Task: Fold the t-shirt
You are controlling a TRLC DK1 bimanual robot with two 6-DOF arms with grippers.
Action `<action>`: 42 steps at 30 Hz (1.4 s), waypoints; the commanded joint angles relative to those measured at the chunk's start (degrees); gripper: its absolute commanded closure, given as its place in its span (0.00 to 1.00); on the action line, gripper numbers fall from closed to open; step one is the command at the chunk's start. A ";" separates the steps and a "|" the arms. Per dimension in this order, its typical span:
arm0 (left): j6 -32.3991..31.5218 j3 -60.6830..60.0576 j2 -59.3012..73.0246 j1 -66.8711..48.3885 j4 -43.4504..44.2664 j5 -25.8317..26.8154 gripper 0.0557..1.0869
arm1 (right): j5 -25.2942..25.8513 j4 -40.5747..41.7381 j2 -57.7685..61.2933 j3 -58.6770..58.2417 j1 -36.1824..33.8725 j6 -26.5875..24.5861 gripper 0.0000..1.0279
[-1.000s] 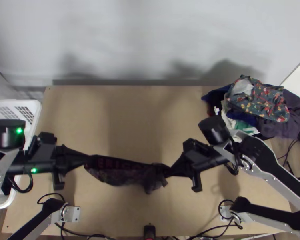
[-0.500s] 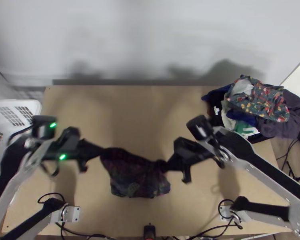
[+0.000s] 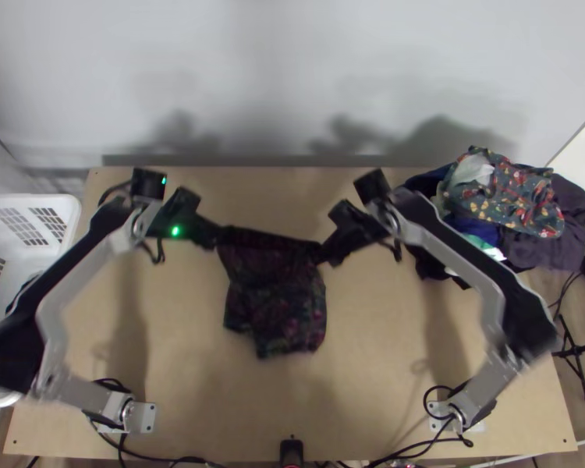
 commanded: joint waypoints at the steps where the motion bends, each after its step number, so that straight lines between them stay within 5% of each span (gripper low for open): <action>1: -0.49 17.61 17.44 1.63 -2.37 -2.56 0.96 | 2.34 -13.02 21.39 23.01 -4.21 -6.63 0.93; 17: -1.55 22.09 25.00 -1.80 -5.35 -3.35 0.96 | 7.70 -10.74 30.71 37.60 -5.35 6.99 0.97; 31: 3.90 1.09 1.97 -8.66 -6.41 -2.91 0.96 | 7.61 -17.24 17.35 21.43 -0.25 4.00 0.97; 42: 13.22 -7.35 -5.14 -13.49 -17.13 -2.12 0.96 | 7.70 -19.61 9.08 6.93 2.73 2.51 0.97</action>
